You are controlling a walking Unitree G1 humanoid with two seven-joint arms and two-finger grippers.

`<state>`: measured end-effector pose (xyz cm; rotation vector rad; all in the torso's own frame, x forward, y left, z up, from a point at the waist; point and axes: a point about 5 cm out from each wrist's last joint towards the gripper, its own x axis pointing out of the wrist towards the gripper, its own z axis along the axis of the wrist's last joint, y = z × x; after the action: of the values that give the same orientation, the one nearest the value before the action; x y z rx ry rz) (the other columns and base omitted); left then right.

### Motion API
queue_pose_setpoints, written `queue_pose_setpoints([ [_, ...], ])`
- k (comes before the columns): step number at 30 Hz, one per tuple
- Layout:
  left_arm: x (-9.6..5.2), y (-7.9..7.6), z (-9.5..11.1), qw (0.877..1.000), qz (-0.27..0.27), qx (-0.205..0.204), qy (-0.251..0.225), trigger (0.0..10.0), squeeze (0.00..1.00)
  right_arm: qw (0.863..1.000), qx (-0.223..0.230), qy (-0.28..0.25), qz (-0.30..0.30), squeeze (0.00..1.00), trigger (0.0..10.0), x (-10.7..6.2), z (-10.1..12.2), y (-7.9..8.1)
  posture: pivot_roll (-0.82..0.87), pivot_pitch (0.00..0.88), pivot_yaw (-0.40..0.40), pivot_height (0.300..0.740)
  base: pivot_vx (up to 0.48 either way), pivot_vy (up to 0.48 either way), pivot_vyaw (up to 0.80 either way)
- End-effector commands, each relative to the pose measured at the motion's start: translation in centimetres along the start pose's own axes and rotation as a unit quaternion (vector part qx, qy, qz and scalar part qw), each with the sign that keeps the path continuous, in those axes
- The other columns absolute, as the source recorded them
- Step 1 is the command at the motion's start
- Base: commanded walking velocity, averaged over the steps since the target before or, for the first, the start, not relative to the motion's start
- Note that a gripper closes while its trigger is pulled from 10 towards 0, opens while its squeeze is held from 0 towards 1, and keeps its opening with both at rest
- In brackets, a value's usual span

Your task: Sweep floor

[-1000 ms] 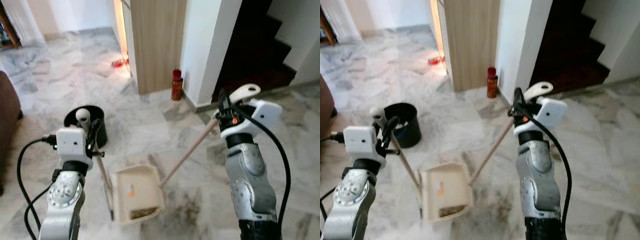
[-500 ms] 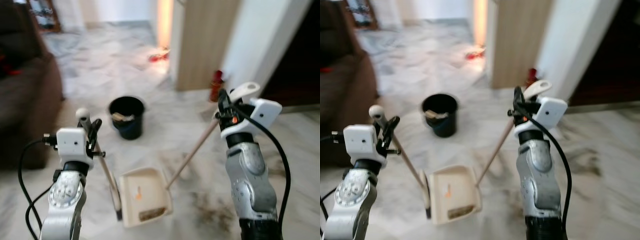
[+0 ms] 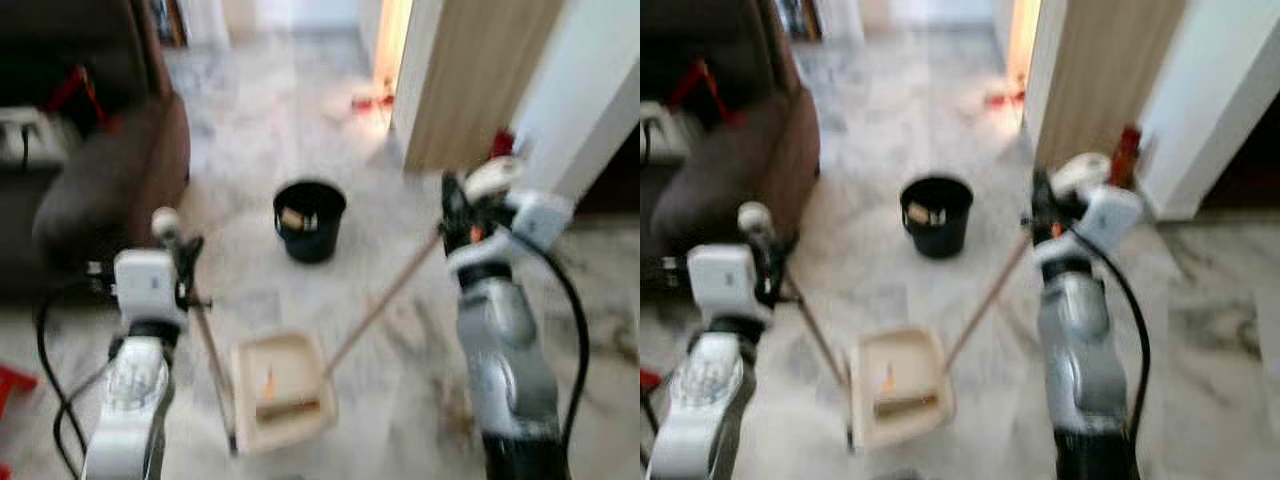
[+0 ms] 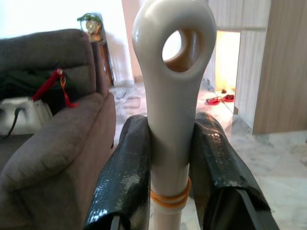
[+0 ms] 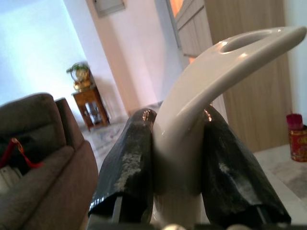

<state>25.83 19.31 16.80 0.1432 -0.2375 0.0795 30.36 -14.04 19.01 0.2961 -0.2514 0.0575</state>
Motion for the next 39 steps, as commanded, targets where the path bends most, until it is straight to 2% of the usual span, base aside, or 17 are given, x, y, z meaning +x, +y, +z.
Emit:
queue_pose_setpoints([
  [1,0.10,-0.10,0.95,1.000,0.000,0.000,-0.022,10.0,0.00,0.999,0.009,-0.036,0.012,0.00,10.0,0.36,1.58,0.49,0.04,0.057,0.012,0.740,0.247,0.000,0.00],
  [39,0.24,0.11,1.10,1.000,0.001,0.005,-0.020,10.0,0.00,0.999,0.027,-0.037,0.017,0.00,10.0,0.50,1.59,1.17,0.05,0.060,0.022,0.740,0.301,0.000,0.00],
])
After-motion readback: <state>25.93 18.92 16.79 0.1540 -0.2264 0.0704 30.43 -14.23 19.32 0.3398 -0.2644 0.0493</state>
